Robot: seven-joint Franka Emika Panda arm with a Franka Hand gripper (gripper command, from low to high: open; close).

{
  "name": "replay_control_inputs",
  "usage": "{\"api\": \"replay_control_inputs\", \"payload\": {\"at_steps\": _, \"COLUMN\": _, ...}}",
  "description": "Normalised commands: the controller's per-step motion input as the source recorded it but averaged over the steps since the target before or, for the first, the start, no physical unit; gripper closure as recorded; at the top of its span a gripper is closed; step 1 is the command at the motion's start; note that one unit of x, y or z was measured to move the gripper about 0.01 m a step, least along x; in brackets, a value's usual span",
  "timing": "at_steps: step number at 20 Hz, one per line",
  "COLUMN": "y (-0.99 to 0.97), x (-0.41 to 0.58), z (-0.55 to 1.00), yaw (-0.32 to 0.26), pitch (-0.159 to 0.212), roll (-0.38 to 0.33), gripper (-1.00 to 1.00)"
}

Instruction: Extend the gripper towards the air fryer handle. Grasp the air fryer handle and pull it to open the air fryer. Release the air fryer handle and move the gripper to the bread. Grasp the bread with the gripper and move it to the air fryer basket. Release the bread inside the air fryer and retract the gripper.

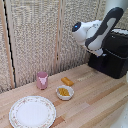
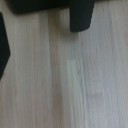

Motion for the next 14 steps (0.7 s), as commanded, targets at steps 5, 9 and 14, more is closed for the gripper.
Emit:
{"api": "replay_control_inputs", "payload": {"at_steps": 5, "y": -0.51, "x": -0.149, "z": -0.13, "yaw": 0.045, "pitch": 0.020, "roll": -0.025, "gripper": -1.00}}
{"api": "replay_control_inputs", "payload": {"at_steps": 9, "y": -0.60, "x": 0.000, "z": -0.13, "yaw": 0.073, "pitch": 0.082, "roll": 0.028, "gripper": -1.00}}
{"api": "replay_control_inputs", "payload": {"at_steps": 14, "y": -0.57, "x": 0.000, "z": -0.11, "yaw": 0.108, "pitch": 0.067, "roll": 0.005, "gripper": -1.00}}
